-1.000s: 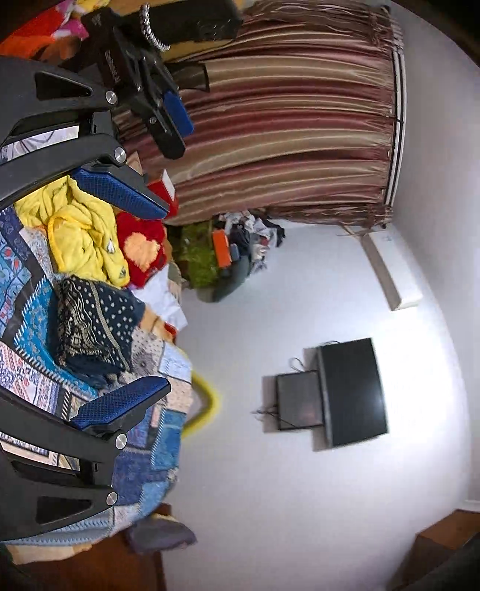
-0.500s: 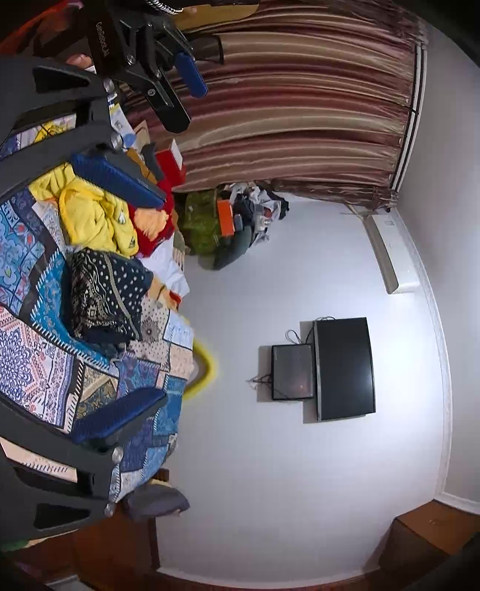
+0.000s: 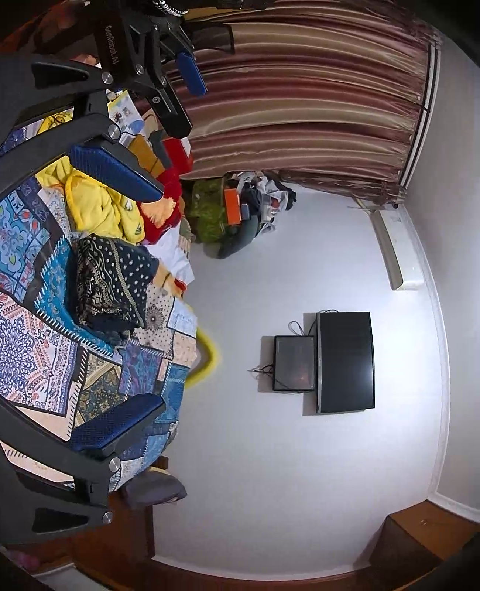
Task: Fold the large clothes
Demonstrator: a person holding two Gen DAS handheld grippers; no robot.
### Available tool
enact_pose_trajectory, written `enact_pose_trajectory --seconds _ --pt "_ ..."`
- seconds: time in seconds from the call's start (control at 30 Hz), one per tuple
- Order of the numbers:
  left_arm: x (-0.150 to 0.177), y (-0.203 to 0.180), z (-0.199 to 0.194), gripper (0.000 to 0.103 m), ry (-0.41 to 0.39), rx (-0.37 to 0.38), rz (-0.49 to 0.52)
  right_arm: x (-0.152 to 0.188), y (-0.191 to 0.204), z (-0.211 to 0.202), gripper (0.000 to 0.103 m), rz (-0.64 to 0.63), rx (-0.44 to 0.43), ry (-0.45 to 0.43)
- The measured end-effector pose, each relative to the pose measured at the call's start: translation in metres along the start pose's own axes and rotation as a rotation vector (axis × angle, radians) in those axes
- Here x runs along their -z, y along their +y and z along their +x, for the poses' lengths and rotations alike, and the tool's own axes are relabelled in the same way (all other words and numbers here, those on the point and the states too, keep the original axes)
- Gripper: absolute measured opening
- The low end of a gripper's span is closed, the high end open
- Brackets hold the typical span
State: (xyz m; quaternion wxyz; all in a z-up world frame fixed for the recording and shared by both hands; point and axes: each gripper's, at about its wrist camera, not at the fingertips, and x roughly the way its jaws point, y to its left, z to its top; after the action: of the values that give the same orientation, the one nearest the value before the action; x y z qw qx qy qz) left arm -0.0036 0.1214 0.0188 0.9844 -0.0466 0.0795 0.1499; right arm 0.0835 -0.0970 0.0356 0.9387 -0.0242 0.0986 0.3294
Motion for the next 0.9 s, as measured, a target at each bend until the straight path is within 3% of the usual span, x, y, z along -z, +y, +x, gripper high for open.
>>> enact_pose_trajectory --seconds 0.9 --pt "0.007 0.011 0.011 0.103 0.030 -0.005 -0.030 0.001 0.001 0.003 0.103 0.012 0.009 0.010"
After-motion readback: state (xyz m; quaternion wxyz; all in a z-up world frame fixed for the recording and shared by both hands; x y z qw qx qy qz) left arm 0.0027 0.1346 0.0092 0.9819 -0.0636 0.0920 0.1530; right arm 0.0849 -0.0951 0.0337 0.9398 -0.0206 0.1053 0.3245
